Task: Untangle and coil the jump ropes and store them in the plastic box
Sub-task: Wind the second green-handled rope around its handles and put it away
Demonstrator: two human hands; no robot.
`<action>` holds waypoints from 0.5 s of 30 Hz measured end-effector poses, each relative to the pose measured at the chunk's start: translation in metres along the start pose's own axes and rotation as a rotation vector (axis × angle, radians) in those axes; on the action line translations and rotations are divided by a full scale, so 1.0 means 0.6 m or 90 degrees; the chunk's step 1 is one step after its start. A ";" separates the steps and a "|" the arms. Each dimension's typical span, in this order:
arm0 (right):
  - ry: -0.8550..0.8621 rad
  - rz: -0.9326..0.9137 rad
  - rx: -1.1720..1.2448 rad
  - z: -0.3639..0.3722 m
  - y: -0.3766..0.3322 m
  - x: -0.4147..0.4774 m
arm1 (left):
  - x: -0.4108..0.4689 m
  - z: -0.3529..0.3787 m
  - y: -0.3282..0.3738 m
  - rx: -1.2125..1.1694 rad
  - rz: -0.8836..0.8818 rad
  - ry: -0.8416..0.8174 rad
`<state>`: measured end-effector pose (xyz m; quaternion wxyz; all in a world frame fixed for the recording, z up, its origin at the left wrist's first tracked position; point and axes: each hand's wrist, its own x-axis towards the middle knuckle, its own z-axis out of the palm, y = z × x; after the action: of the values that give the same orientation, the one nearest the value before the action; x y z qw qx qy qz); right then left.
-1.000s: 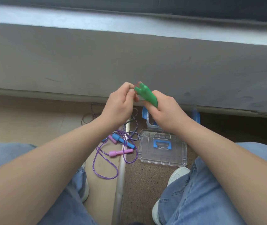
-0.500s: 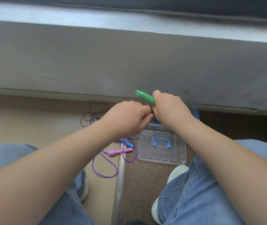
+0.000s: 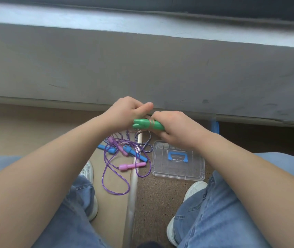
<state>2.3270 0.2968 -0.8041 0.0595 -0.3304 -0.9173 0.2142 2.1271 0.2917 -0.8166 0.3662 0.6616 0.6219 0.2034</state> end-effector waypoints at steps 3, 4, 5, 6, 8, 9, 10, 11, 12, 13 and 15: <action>0.132 0.067 0.124 -0.004 0.006 -0.003 | -0.001 0.010 -0.008 -0.064 -0.011 0.082; 0.163 0.105 0.139 -0.007 0.008 -0.002 | -0.003 0.014 -0.007 -0.047 -0.003 0.106; 0.183 0.152 0.146 -0.009 0.013 0.001 | -0.008 0.019 -0.002 -0.002 0.012 0.117; 0.195 0.204 0.149 -0.010 0.019 0.004 | -0.012 0.024 0.004 0.062 0.039 0.107; 0.173 0.290 0.118 -0.011 0.034 0.008 | -0.022 0.035 0.015 0.169 0.113 0.054; 0.140 0.306 0.080 -0.010 0.038 0.009 | -0.026 0.036 0.019 0.207 0.149 0.036; 0.105 0.309 0.036 -0.007 0.040 0.009 | -0.027 0.035 0.020 0.249 0.187 0.037; 0.070 0.303 -0.005 -0.004 0.039 0.009 | -0.027 0.031 0.020 0.304 0.229 0.053; 0.037 0.290 -0.042 -0.003 0.035 0.008 | -0.025 0.025 0.020 0.367 0.271 0.077; 0.003 0.274 -0.072 -0.002 0.029 0.008 | -0.025 0.017 0.021 0.422 0.308 0.100; -0.059 0.259 -0.093 -0.001 0.021 0.007 | -0.024 0.001 0.020 0.480 0.365 0.124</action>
<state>2.3312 0.3082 -0.8093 -0.0511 -0.5017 -0.8467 0.1697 2.1334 0.2782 -0.8053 -0.0302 0.8710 0.4761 0.1176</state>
